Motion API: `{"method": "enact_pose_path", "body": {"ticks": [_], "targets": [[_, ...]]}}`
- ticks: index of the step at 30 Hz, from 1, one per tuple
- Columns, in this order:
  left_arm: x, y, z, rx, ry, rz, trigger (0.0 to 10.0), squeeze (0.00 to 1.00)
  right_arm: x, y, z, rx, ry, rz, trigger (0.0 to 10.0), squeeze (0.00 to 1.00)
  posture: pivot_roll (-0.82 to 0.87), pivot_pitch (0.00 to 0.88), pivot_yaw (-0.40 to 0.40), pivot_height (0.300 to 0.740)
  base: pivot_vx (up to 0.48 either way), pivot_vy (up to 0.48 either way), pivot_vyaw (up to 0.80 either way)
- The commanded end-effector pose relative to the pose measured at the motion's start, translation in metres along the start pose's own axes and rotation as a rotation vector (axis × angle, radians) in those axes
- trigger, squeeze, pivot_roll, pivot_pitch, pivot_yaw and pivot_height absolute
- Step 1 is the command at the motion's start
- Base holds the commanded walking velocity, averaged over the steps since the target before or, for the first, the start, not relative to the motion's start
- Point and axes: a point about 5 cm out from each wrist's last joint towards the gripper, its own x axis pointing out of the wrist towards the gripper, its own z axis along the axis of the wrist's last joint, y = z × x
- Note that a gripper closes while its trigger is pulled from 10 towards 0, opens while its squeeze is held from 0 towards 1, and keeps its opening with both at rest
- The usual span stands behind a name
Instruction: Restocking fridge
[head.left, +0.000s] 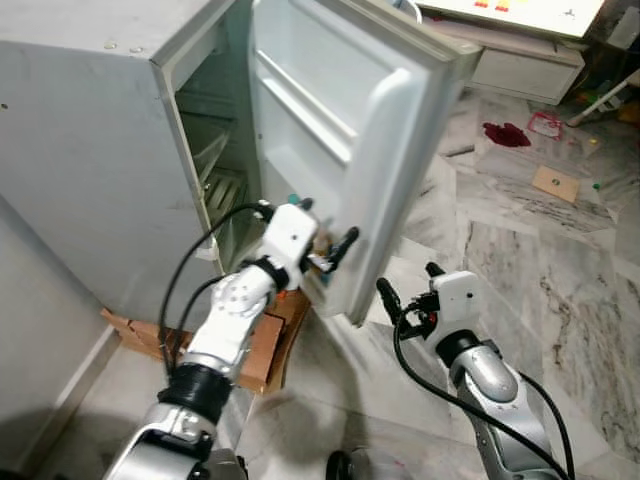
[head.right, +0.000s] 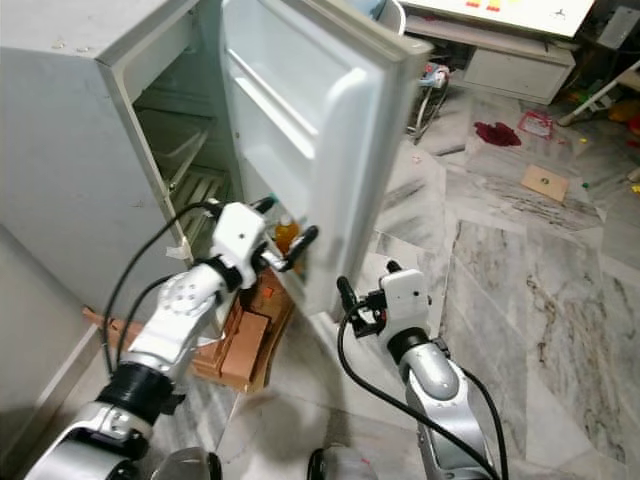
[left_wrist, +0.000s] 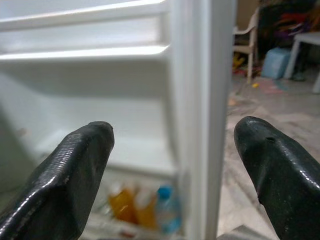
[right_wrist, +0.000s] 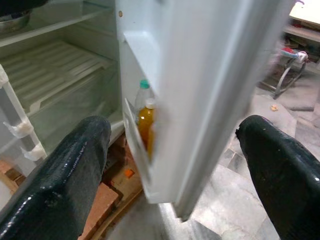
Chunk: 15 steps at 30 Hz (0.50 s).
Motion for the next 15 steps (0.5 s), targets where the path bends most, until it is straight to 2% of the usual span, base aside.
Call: {"method": "enact_pose_path", "body": {"ticks": [1, 8, 13, 15], "targets": [[-0.001, -0.006, 0.004, 0.021, -0.004, -0.019, 10.0, 0.00, -0.001, -0.004, -0.005, -0.005, 0.014, -0.035, 10.0, 0.00, 0.00, 0.037, -0.076, 0.740, 0.285, -0.382, 0.00], [-0.009, -0.001, -0.003, 0.022, 0.001, 0.034, 10.0, 0.00, 0.004, 0.002, -0.007, -0.005, 0.026, -0.050, 10.0, 0.00, 0.00, 0.031, -0.066, 0.740, 0.321, -0.352, 0.00], [-0.017, 0.002, -0.009, 0.024, 0.027, 0.038, 10.0, 0.00, 0.008, -0.010, -0.006, -0.006, 0.026, -0.112, 10.0, 0.00, -0.01, 0.025, -0.057, 0.740, 0.377, -0.292, 0.00], [-0.018, 0.002, -0.009, 0.029, 0.031, 0.037, 10.0, 0.00, 0.008, -0.012, -0.007, -0.004, 0.029, -0.111, 10.0, 0.00, -0.01, 0.025, -0.057, 0.740, 0.381, -0.287, -0.57]]}}
